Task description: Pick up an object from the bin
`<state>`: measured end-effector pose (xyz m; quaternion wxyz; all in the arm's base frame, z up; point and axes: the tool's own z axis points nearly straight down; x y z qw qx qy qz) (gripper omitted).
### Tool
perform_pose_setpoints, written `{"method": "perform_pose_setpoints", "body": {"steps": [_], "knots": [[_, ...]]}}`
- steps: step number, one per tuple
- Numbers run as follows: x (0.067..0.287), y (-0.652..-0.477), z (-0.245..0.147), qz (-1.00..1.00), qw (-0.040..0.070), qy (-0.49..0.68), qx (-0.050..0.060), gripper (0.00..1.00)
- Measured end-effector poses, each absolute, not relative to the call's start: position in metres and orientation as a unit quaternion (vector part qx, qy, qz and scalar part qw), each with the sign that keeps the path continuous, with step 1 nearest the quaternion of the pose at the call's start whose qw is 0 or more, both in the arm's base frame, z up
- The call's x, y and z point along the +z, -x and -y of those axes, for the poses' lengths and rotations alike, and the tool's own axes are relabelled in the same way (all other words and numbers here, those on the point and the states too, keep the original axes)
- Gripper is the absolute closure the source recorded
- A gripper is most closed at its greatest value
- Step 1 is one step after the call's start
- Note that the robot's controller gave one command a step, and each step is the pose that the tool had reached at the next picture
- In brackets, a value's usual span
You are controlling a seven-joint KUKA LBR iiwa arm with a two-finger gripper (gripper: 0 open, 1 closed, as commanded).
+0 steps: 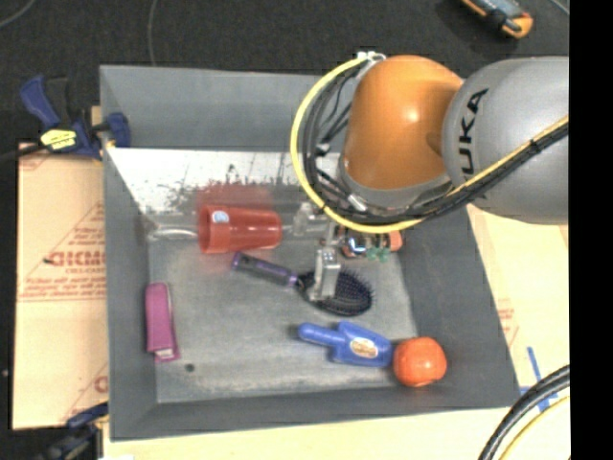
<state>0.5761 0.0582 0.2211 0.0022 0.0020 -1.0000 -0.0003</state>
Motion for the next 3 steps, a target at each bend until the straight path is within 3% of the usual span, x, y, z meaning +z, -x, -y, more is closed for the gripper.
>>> {"method": "perform_pose_setpoints", "body": {"steps": [1,2,3], "knots": [[0.226,-0.577,-0.058,1.000,-0.002,-0.001,-0.001,0.00],[0.102,-0.588,-0.002,0.995,-0.003,0.103,-0.001,0.00],[0.157,-0.598,-0.014,0.995,-0.009,0.100,-0.003,0.00]]}}
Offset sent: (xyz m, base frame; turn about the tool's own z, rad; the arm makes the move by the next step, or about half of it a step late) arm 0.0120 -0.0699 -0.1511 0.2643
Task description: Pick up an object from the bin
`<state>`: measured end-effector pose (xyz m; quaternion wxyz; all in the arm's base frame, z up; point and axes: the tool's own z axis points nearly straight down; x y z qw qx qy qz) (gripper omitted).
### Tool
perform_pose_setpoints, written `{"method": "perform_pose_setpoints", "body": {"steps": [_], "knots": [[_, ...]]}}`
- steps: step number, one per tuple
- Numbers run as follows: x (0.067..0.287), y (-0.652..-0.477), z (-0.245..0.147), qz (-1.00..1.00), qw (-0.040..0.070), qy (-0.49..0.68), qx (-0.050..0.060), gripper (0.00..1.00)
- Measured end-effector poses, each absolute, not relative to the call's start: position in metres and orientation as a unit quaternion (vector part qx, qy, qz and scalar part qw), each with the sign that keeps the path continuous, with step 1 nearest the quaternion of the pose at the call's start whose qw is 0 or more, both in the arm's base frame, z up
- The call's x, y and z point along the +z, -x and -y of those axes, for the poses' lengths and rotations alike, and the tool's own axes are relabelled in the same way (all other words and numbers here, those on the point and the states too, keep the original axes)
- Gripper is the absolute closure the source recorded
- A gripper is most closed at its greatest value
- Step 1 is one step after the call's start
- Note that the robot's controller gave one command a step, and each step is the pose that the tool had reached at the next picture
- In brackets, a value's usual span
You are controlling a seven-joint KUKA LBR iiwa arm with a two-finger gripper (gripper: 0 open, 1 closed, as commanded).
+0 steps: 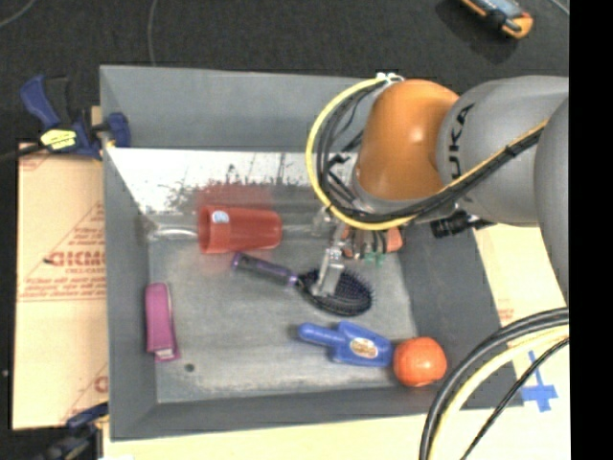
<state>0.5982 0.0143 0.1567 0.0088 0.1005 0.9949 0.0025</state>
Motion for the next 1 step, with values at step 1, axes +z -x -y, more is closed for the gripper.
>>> {"method": "perform_pose_setpoints", "body": {"steps": [1], "knots": [[0.0997,-0.5840,0.0161,-0.990,0.000,-0.142,0.000,0.00]]}}
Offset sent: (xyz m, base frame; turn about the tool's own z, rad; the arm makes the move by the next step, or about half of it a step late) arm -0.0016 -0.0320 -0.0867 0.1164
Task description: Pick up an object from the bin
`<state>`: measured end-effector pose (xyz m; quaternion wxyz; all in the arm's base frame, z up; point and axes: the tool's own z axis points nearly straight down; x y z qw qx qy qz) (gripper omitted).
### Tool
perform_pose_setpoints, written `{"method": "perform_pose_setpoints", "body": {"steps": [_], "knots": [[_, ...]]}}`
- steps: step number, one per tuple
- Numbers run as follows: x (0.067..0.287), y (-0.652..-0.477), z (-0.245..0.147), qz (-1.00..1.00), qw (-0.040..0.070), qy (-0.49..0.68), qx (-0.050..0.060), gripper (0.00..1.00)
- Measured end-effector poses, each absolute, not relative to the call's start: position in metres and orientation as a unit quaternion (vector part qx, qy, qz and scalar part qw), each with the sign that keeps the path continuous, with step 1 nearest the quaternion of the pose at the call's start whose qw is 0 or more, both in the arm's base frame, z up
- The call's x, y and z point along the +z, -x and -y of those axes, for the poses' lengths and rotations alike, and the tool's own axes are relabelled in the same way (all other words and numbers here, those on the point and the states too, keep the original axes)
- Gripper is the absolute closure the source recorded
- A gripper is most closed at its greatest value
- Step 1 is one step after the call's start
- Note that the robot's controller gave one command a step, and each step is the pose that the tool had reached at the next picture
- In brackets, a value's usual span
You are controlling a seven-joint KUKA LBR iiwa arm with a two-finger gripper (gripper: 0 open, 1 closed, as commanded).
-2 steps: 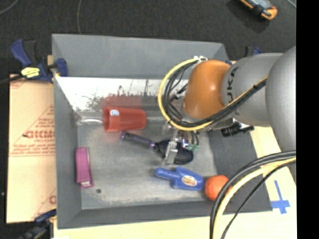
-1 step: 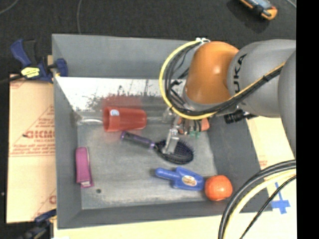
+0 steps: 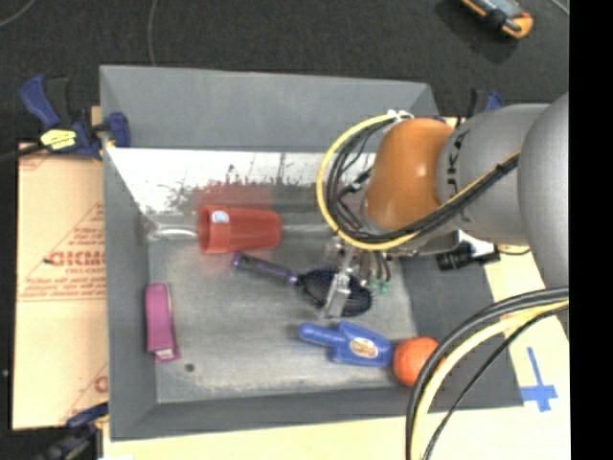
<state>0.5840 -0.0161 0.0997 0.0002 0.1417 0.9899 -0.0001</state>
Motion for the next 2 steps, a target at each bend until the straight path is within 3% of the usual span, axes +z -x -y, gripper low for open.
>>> {"method": "perform_pose_setpoints", "body": {"steps": [1,2], "knots": [[0.071,-0.597,0.018,-0.988,0.010,-0.156,0.003,0.00],[0.071,-0.578,0.026,-0.975,0.002,-0.222,0.002,1.00]]}}
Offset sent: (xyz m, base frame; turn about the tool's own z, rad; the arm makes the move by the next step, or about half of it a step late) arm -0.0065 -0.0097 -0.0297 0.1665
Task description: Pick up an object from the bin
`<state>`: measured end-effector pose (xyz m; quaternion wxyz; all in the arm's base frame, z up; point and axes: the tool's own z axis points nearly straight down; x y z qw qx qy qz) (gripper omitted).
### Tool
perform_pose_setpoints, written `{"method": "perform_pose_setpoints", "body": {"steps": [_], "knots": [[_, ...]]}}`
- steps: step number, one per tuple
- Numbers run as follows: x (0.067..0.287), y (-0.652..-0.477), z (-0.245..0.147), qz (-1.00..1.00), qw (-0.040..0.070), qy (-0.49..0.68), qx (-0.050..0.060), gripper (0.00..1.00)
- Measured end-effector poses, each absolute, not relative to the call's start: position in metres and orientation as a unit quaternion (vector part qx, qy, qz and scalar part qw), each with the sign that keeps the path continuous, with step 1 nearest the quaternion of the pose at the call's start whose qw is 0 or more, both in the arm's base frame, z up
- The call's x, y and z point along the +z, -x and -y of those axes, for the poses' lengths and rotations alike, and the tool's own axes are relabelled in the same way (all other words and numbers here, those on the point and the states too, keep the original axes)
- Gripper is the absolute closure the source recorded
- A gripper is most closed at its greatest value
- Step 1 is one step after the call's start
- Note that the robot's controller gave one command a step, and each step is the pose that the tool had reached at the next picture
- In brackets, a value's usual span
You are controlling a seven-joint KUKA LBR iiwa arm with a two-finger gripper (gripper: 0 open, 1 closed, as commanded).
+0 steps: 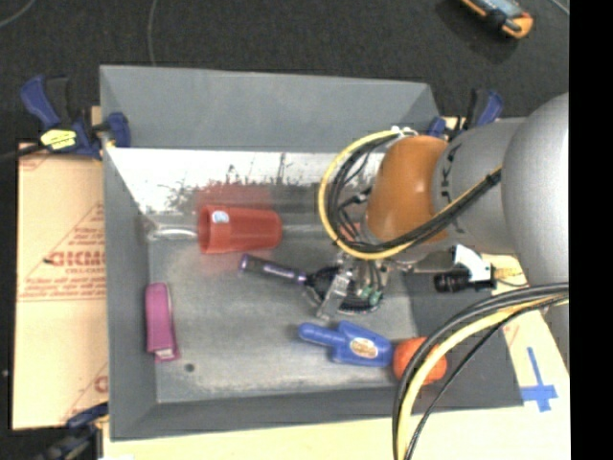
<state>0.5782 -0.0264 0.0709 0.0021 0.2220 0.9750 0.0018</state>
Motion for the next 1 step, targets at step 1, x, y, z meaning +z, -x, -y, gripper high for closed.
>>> {"method": "perform_pose_setpoints", "body": {"steps": [1], "knots": [[0.0712,-0.5780,0.0265,-0.975,0.002,-0.222,0.002,1.00]]}}
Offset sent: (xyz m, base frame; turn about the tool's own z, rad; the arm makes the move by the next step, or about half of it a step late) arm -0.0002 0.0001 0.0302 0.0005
